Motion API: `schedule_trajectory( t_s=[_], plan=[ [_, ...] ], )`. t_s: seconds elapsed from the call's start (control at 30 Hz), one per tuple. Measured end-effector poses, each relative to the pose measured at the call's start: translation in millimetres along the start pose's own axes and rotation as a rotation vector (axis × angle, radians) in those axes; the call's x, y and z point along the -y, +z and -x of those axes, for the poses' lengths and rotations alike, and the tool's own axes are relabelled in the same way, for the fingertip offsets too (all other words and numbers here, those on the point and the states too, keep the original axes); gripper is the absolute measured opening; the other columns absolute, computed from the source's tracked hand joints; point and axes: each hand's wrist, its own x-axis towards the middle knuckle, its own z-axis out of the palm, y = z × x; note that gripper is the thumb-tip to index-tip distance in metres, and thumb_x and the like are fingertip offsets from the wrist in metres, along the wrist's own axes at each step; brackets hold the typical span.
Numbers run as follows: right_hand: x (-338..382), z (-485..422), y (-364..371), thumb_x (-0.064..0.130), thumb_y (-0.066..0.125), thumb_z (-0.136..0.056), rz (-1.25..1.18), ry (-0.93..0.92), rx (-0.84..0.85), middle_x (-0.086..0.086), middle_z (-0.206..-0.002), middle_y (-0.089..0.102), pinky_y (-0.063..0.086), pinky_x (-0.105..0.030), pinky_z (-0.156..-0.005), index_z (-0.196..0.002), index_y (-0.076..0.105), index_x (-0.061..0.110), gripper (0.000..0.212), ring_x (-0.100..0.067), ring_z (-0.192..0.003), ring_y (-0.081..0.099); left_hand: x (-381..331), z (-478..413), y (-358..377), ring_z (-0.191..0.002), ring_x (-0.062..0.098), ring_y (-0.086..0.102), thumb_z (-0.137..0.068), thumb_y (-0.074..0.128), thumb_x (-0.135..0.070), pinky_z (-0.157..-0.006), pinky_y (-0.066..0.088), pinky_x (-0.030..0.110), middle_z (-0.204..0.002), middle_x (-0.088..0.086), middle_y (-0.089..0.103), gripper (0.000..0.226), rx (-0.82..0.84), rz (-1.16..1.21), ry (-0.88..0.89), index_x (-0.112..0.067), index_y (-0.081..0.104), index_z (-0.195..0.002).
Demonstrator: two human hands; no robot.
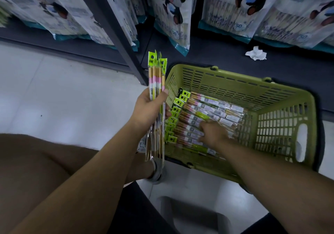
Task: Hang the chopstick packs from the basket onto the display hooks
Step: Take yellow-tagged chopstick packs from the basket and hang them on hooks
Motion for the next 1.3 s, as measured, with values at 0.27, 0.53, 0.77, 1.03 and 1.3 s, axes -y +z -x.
schedule_trajectory(
  t_s=[0.27, 0.53, 0.77, 1.03, 1.3],
  plan=[
    [-3.2, 2.2, 3.0, 0.021, 0.067, -0.095, 0.006, -0.032, -0.029, -0.015, -0.125, 0.048, 0.039, -0.035, -0.073, -0.112, 0.054, 0.012, 0.024, -0.036, -0.100, 0.057, 1.2, -4.4, -0.2, -0.056, 0.021, 0.068, -0.101, 0.065, -0.030, -0.052, 0.055, 0.027, -0.063, 0.001, 0.067, 0.013, 0.007, -0.016, -0.021, -0.019, 0.061, -0.108],
    [-6.4, 6.3, 0.3, 0.024, 0.065, -0.095, 0.004, -0.008, -0.093, -0.009, -0.114, 0.055, 0.044, -0.032, -0.076, -0.112, 0.065, 0.015, 0.020, -0.030, -0.108, 0.056, 0.9, -3.0, -0.4, -0.057, 0.019, 0.069, -0.100, 0.066, -0.031, -0.054, 0.056, 0.028, -0.064, 0.001, 0.068, 0.018, -0.011, -0.024, -0.019, -0.018, 0.062, -0.111],
    [4.3, 26.1, -78.2, 0.024, 0.076, -0.090, -0.521, -0.018, -0.294, 0.000, -0.090, 0.067, 0.052, -0.034, -0.073, -0.097, 0.069, 0.016, 0.012, -0.022, -0.082, 0.064, -11.9, -1.0, 14.4, -0.061, 0.023, 0.065, -0.100, 0.065, -0.036, -0.064, 0.056, 0.037, -0.072, 0.005, 0.065, 0.025, 0.037, 0.054, -0.089, -0.013, 0.061, -0.105],
    [51.4, 104.2, -189.8, 0.013, 0.083, -0.084, -1.016, -0.201, -0.471, -0.005, -0.075, 0.071, 0.048, -0.014, -0.055, -0.093, 0.063, 0.024, 0.024, -0.001, -0.056, 0.060, -60.8, 21.1, 57.7, -0.083, 0.021, 0.075, -0.078, 0.066, -0.052, -0.079, 0.057, 0.042, -0.092, -0.001, 0.079, 0.028, 0.102, 0.054, 0.031, -0.032, 0.075, -0.095],
    [76.0, 178.6, -270.3, 0.014, 0.083, -0.083, -1.078, -0.353, -0.690, -0.009, -0.080, 0.059, 0.049, -0.021, -0.058, -0.102, 0.066, 0.016, 0.025, -0.011, -0.064, 0.054, -159.0, 59.4, 93.8, -0.101, 0.003, 0.072, -0.083, 0.074, -0.063, -0.079, 0.057, 0.020, -0.110, -0.017, 0.076, 0.056, 0.215, 0.067, 0.403, -0.030, 0.065, -0.127]
  ],
)
